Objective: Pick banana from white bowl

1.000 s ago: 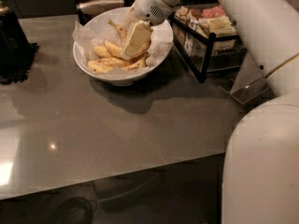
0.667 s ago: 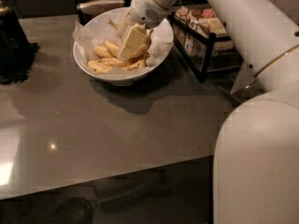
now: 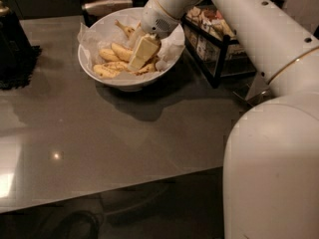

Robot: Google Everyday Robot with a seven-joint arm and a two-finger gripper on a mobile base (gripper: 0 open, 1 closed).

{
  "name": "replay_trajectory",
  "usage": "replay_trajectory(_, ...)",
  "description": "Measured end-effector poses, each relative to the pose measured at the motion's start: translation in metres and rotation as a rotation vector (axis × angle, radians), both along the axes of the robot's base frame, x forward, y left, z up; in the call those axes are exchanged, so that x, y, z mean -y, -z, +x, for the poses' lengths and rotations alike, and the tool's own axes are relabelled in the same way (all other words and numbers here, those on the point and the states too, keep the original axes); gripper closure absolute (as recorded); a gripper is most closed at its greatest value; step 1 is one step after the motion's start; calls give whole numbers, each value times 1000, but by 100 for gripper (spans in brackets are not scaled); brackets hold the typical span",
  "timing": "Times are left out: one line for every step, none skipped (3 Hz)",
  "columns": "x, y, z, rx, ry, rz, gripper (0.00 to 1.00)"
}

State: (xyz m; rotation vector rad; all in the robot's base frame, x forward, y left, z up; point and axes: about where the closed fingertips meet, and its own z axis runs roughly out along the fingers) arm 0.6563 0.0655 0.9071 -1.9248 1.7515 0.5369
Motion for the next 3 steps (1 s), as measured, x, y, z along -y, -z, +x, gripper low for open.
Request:
replay_trajectory(1, 6, 1, -13, 7, -3, 55)
replay_trajectory(3, 8, 2, -18, 12, -2, 78)
replay_trajectory(7, 8, 1, -20, 21, 1, 99)
